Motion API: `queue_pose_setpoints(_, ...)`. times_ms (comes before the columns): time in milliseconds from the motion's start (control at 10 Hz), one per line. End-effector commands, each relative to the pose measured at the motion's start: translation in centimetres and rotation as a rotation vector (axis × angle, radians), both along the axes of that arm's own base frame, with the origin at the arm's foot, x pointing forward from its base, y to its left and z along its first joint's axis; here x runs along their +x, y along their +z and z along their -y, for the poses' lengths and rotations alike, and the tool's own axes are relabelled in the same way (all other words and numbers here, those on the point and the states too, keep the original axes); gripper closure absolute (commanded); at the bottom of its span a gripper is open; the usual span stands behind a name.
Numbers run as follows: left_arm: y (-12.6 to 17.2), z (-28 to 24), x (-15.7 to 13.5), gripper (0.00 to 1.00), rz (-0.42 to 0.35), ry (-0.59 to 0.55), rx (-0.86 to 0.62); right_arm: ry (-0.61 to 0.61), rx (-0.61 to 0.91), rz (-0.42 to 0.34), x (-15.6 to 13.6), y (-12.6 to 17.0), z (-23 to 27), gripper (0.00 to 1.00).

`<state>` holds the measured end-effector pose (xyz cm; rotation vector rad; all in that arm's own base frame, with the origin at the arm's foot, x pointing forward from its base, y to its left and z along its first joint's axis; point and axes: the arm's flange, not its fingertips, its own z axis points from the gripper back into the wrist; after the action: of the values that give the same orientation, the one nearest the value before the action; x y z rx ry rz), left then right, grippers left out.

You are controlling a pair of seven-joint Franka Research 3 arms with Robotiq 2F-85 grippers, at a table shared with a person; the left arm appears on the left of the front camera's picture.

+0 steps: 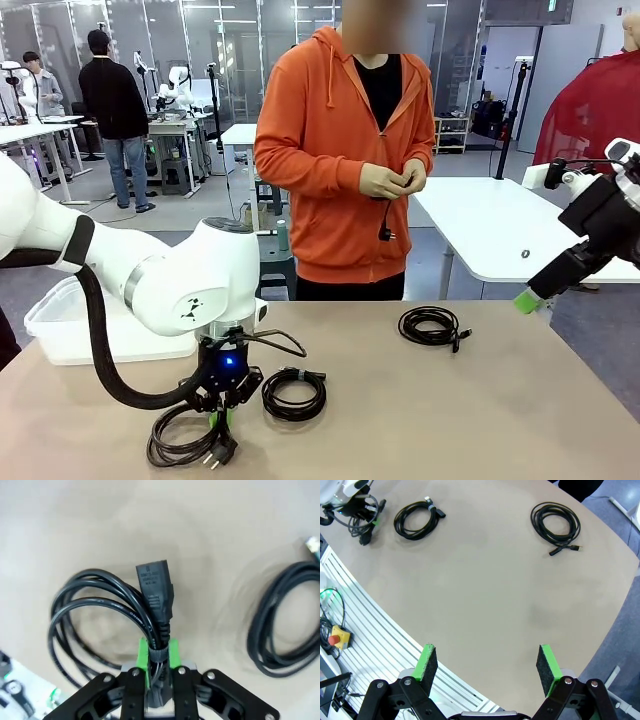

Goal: Organize and store the cables.
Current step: Place the Power Cable into the Organizing box.

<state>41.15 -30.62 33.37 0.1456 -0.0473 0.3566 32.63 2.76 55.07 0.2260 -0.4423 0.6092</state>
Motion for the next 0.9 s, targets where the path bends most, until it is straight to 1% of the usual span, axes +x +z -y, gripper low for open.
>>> queue_pose_setpoints(0,2.6,0.5,-1.8,1.0,0.099,-0.042,0.07,0.001,-0.01,-0.008,0.2,0.2,-0.2,0.0)
queue_pose_setpoints(200,5.7,1.8,-3.5,1.0,0.179,-0.097,0.146,0.001,-0.01,-0.008,0.2,0.2,-0.2,0.0)
queue_pose_setpoints(300,7.0,2.5,-4.1,1.0,0.199,-0.145,0.139,0.001,-0.01,-0.008,0.2,0.2,-0.2,0.0)
queue_pose_setpoints(400,8.0,3.0,-4.7,1.0,0.223,-0.155,0.133,0.001,-0.01,-0.008,0.2,0.2,-0.2,0.0)
queue_pose_setpoints(500,8.5,3.5,-4.6,1.0,0.242,-0.159,0.118,0.001,-0.01,-0.008,0.2,0.2,-0.2,0.0)
queue_pose_setpoints(600,8.7,3.7,-4.4,1.0,0.253,-0.154,0.079,0.001,-0.01,-0.008,0.2,0.2,-0.2,0.0)
queue_pose_setpoints(700,8.4,3.5,-5.0,1.0,0.212,-0.173,0.107,0.001,-0.01,-0.008,0.2,0.2,-0.2,0.0)
queue_pose_setpoints(800,8.4,3.5,-5.0,1.0,0.212,-0.173,0.107,0.001,-0.01,-0.008,0.2,0.2,-0.2,0.0)
